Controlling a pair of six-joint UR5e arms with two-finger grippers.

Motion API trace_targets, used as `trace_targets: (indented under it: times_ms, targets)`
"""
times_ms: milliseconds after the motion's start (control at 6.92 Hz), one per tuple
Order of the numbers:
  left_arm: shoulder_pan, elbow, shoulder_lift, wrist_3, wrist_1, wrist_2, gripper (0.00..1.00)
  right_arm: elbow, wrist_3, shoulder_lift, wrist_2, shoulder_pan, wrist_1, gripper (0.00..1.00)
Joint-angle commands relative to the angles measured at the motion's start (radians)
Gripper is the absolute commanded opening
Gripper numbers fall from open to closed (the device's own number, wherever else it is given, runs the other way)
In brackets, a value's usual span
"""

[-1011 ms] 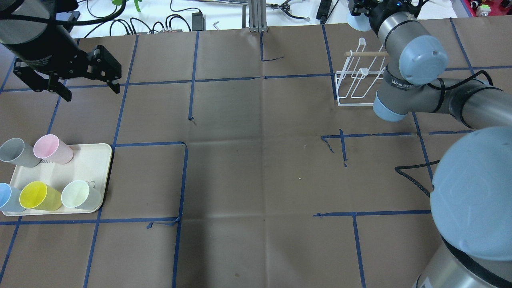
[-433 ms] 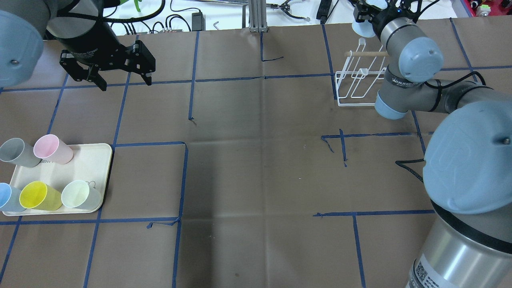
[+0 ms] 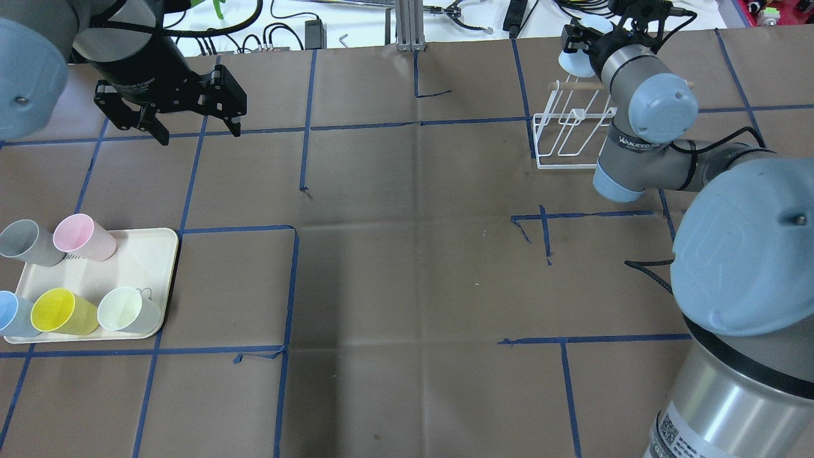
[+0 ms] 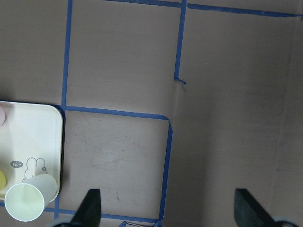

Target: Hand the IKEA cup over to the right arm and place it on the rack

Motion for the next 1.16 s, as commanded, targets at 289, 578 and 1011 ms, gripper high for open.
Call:
trace_targets:
  times_ms: [289,578,1011]
  targets:
    - [0.104,-0.044,0.045,0.142,-0.015,0.008,0.99,0.009,0.003,-0.002,-0.005,0.014,0.007,1.0]
    - [0.277,-0.198,0.151,0.336,-0.012,0.014,0.99,0.001,0.005,-0.02,-0.003,0.034,0.009,1.0]
    - [0.501,-0.43,0.231,0.593,0.031,0.011,0.99,0.007,0.018,-0.155,0.004,0.049,0.11,1.0]
